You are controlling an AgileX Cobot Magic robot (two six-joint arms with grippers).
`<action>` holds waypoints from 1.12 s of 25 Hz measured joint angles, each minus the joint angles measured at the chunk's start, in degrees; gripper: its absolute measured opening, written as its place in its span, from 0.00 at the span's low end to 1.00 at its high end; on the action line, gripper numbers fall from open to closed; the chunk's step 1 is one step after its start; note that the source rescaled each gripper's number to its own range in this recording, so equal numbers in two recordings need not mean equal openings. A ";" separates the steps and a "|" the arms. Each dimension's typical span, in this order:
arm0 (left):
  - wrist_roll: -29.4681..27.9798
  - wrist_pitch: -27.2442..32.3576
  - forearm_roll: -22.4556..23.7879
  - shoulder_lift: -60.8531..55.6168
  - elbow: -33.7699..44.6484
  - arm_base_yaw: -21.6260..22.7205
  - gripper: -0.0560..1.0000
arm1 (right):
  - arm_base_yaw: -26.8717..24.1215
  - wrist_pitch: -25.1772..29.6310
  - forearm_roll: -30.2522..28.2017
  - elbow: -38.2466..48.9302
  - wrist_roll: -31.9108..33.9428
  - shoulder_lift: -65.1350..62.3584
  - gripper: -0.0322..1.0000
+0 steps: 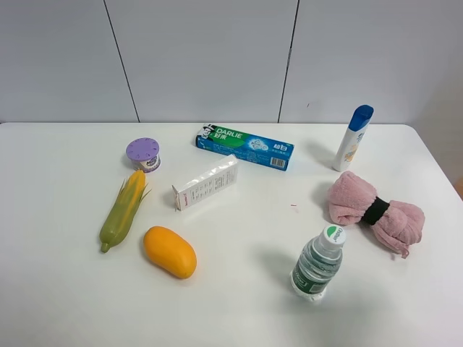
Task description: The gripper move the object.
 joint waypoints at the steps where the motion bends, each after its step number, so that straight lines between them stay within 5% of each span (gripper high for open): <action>1: 0.00 0.00 0.00 0.00 0.00 0.00 1.00 | 0.00 0.00 0.04 0.00 0.05 -0.71 1.00; 28: 0.00 0.00 0.00 0.00 0.00 0.00 1.00 | 0.00 0.00 0.12 0.00 0.11 -1.68 1.00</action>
